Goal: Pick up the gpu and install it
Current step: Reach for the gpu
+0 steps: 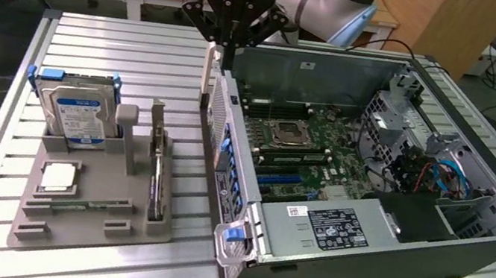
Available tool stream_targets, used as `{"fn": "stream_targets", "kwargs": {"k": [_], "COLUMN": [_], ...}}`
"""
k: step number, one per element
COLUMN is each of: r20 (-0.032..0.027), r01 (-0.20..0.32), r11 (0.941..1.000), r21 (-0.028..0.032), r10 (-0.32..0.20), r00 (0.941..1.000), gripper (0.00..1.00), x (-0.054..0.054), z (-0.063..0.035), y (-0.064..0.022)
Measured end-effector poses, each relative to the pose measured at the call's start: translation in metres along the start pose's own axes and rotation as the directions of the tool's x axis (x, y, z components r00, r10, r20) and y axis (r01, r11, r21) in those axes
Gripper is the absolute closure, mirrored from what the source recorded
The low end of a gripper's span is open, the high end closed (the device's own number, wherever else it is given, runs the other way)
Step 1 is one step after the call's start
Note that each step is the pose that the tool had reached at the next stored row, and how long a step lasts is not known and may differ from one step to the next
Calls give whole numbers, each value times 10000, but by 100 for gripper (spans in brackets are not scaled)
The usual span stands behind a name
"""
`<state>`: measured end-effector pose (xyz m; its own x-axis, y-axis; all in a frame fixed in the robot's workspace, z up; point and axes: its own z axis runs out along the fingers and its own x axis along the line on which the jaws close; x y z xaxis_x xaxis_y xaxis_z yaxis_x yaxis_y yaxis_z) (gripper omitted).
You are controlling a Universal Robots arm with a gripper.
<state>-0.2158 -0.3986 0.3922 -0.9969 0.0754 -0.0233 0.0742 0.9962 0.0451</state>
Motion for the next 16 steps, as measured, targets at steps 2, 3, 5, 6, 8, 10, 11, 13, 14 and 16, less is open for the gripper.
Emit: {"fn": "stream_targets", "kwargs": {"k": [2, 3, 5, 6, 8, 10, 11, 13, 14, 16], "r20": [1, 0, 0, 0, 0, 0, 0, 0, 0, 0], "r01": [0, 0, 1, 1, 2, 1, 0, 1, 0, 0], "r11": [10000, 10000, 10000, 10000, 10000, 10000, 10000, 10000, 10000, 10000], "r21": [-1, 0, 0, 0, 0, 0, 0, 0, 0, 0], "r10": [0, 0, -1, -1, -2, -1, 0, -1, 0, 0], "r00": [10000, 10000, 10000, 10000, 10000, 10000, 10000, 10000, 10000, 10000], "gripper": [89, 89, 89, 89, 89, 89, 89, 89, 89, 89], "x": [28, 42, 71, 84, 111, 138, 152, 178, 190, 216], "z": [0, 0, -1, -1, -2, -2, -2, -2, -2, -3], "y": [-2, -3, -5, -5, -7, -8, -8, -9, -9, -10]}}
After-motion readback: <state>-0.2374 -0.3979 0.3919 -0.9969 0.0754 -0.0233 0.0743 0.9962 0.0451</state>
